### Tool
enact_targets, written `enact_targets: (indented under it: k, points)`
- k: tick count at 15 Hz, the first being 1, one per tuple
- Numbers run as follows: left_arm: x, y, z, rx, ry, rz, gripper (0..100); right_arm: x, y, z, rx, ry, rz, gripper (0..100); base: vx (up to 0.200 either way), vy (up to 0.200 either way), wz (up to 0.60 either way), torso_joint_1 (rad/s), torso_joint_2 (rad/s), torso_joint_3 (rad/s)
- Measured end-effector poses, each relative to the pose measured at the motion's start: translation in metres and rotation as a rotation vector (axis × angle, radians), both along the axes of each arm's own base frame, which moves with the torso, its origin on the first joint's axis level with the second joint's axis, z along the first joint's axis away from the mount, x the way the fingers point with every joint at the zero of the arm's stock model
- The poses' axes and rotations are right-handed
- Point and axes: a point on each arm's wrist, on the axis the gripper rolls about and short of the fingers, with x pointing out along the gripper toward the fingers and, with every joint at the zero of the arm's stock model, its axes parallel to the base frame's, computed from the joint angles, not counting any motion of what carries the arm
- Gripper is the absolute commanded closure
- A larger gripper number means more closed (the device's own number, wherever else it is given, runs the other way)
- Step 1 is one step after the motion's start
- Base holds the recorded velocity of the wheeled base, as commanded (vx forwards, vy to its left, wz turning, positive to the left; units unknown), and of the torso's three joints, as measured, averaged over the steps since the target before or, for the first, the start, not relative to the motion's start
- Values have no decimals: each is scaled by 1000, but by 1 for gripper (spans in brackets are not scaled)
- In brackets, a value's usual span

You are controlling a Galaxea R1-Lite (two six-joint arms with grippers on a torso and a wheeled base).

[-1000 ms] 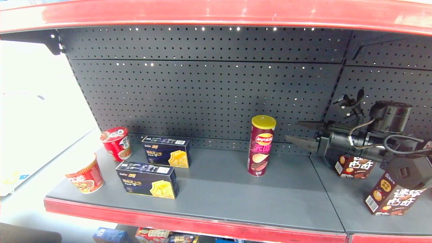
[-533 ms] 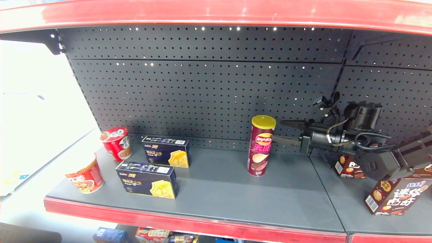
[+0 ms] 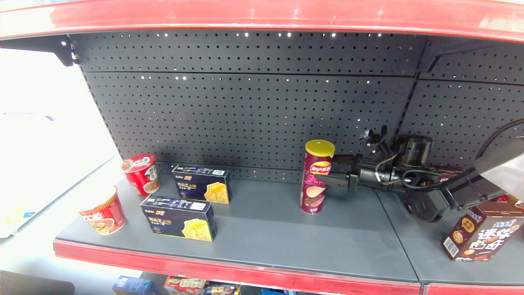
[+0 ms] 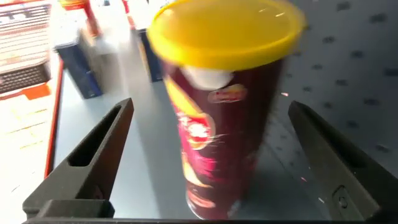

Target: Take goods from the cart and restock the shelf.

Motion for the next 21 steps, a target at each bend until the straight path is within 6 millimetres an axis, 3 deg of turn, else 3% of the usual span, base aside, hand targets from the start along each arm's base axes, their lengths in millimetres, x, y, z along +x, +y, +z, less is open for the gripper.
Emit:
enact_targets:
  k: [9,16,17,21]
  points:
    - [0,0,0,1,2,8,100,12,13,-43,-6,49,58,0,0,0,0,0,0,0]
    - [-1,0,2,0,-7,8,100,22,20,-63,-12,74,68,0,0,0,0,0,0,0]
    - [-1,0,2,0,-6,9,100,24,20,-64,-11,71,68,100,0,0,0,0,0,0]
    - [-1,0,2,0,-6,9,100,28,22,-66,-9,62,70,100,0,0,0,0,0,0]
